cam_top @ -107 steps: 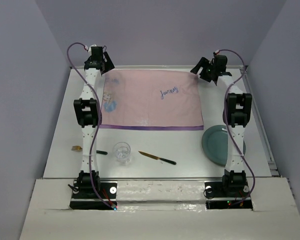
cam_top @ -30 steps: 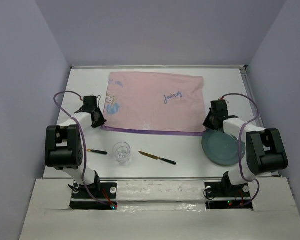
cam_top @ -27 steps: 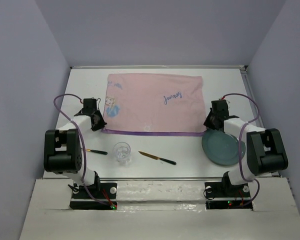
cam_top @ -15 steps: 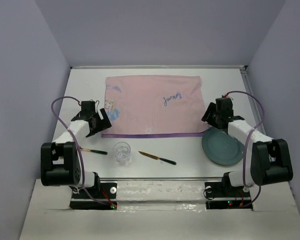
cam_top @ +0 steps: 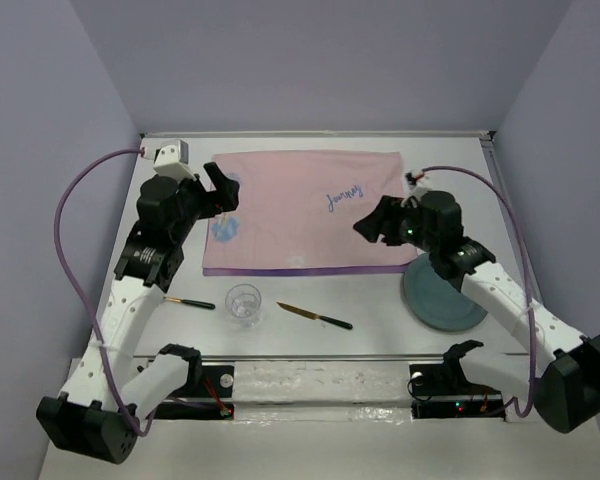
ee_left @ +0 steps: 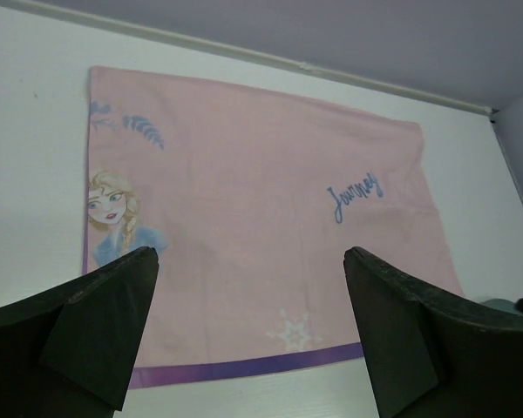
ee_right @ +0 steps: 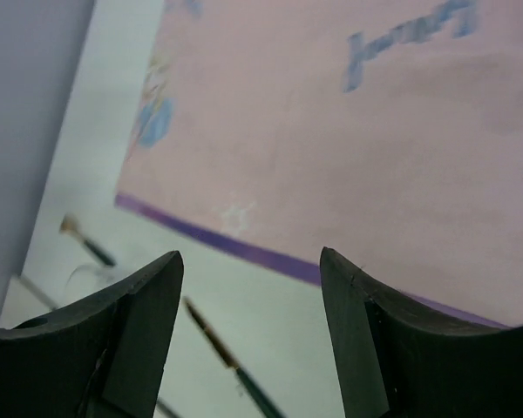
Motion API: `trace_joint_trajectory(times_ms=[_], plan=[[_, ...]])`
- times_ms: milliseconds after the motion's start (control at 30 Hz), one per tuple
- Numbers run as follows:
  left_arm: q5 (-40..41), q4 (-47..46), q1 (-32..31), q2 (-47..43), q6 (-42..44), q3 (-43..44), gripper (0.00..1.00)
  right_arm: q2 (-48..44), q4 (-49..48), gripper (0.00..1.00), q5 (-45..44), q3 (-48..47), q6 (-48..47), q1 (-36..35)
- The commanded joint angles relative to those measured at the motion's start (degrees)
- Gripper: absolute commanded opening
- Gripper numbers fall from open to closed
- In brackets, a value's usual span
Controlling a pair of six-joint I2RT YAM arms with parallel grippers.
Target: Set the dinner table for one person
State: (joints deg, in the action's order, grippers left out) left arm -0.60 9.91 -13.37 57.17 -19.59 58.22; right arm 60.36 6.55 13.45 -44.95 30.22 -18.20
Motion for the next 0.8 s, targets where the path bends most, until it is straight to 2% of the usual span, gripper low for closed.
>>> trace_joint_trajectory(times_ms=[0,100,200,367,600,700,767], plan=[[-4.06,-3.58,-0.96,-9.32,3.15,-3.01,0.99,4.92,-2.41,0.68,1.85,-5.32,-1.38,-14.56],[-3.27,-5.69,-1.05,-16.98,4.92,-4.86,0.99,9.67,-2.24,0.65,-2.02,-9.70,-2.44,-25.28],[-2.21,-8.24,-0.96,-23.05,5.44,-7.14,0.99,18.28,0.04,0.66,-6.67,-16.28,-3.76,-34.61],[-0.29,-8.77,-1.57,-27.10,7.38,-9.43,0.99,33.12,6.18,0.71,-13.01,-25.79,-5.16,-41.65],[4.11,-12.02,-6.85,-30.36,8.43,-13.30,0.99,43.70,13.05,0.70,-18.37,-36.78,-5.52,-47.02],[4.99,-13.43,-7.99,-31.94,8.52,-15.84,0.99,48.44,16.91,0.61,-22.67,-41.88,-5.26,-48.25],[6.13,-13.60,-9.04,-32.91,8.96,-16.47,0.99,50.38,17.97,0.39,-25.14,-43.82,-5.00,-48.77]])
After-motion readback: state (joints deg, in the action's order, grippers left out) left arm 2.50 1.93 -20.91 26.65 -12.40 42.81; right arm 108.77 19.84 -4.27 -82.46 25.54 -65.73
